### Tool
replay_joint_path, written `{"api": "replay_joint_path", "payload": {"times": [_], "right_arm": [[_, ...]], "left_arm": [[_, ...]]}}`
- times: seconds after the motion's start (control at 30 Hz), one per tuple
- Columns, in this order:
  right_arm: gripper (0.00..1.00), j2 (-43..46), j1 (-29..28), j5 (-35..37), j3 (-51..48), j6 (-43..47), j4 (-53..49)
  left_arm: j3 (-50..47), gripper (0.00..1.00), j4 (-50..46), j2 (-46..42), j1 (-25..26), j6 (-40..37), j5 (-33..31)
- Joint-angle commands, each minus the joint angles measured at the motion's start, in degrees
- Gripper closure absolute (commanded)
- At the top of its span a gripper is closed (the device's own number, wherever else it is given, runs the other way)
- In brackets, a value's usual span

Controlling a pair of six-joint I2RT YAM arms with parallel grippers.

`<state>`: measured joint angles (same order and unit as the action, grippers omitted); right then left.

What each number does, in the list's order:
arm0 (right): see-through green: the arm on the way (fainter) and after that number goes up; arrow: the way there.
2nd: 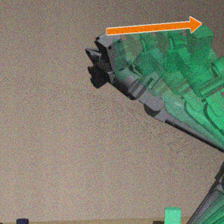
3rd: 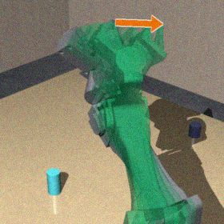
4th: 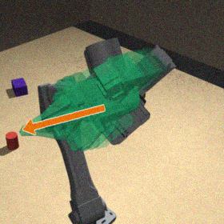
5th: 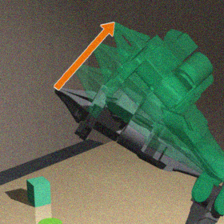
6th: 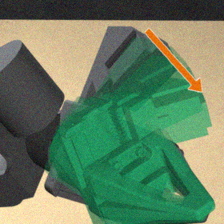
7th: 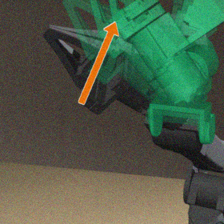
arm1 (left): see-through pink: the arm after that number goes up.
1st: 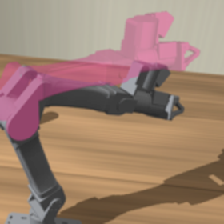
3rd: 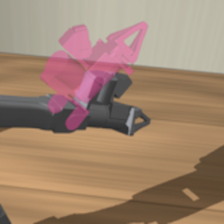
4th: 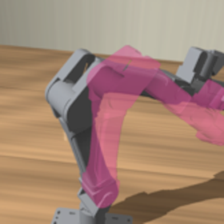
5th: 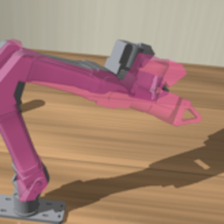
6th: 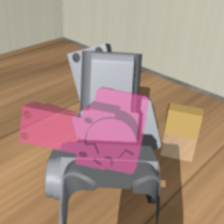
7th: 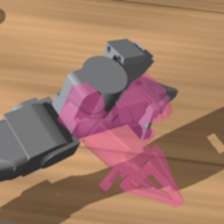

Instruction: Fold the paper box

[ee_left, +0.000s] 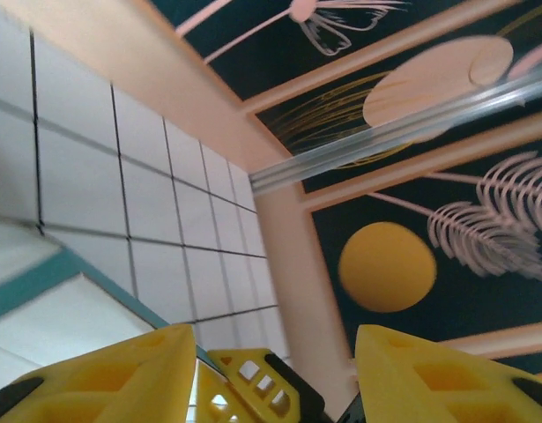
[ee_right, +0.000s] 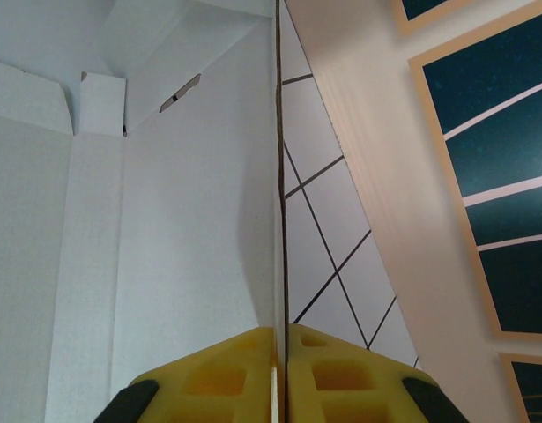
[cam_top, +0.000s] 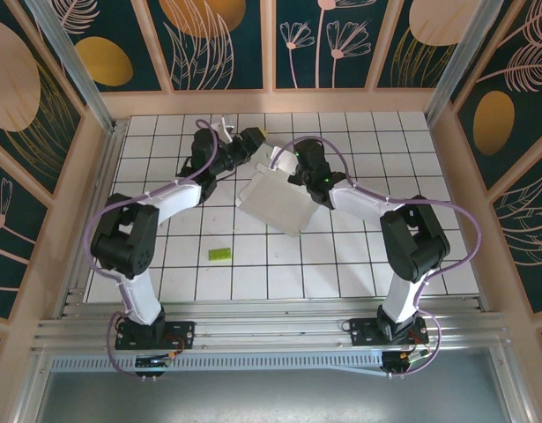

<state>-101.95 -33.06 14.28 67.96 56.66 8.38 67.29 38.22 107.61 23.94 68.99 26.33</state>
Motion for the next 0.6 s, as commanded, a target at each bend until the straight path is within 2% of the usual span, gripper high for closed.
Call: {"api": "replay_joint_path", "payload": {"times": [0.0, 0.1, 0.2, 0.3, 0.43, 0.5, 0.57], "right_arm": [[0.88, 0.4, 0.5, -1.1, -1.4, 0.5, 1.5], [0.88, 0.7, 0.5, -1.5, -1.7, 0.2, 1.3], [0.88, 0.9, 0.5, -1.7, -1.7, 0.1, 0.9], [0.88, 0.8, 0.5, -1.8, -1.9, 0.0, 0.9], [0.87, 0.5, 0.5, -1.9, -1.9, -0.6, 0.8], [0.84, 0.5, 0.5, -1.8, -1.8, -1.3, 0.5], [0.78, 1.1, 0.5, -2.3, -1.7, -2.8, 0.7]], "left_arm": [[2.4, 0.47, 8.2, 5.1, 1.7, 17.0, 0.3], [3.3, 0.37, 9.1, 7.8, 1.8, 17.4, -2.6], [4.1, 0.38, 10.0, 9.4, 1.8, 16.9, -4.7], [5.0, 0.44, 8.6, 11.0, 1.8, 16.8, -5.2], [5.1, 0.65, 7.5, 12.4, 1.8, 17.8, -5.9], [5.1, 0.74, 6.8, 12.6, 1.8, 17.5, -6.2], [5.5, 0.89, 5.7, 13.0, 1.8, 16.7, -6.2]]}}
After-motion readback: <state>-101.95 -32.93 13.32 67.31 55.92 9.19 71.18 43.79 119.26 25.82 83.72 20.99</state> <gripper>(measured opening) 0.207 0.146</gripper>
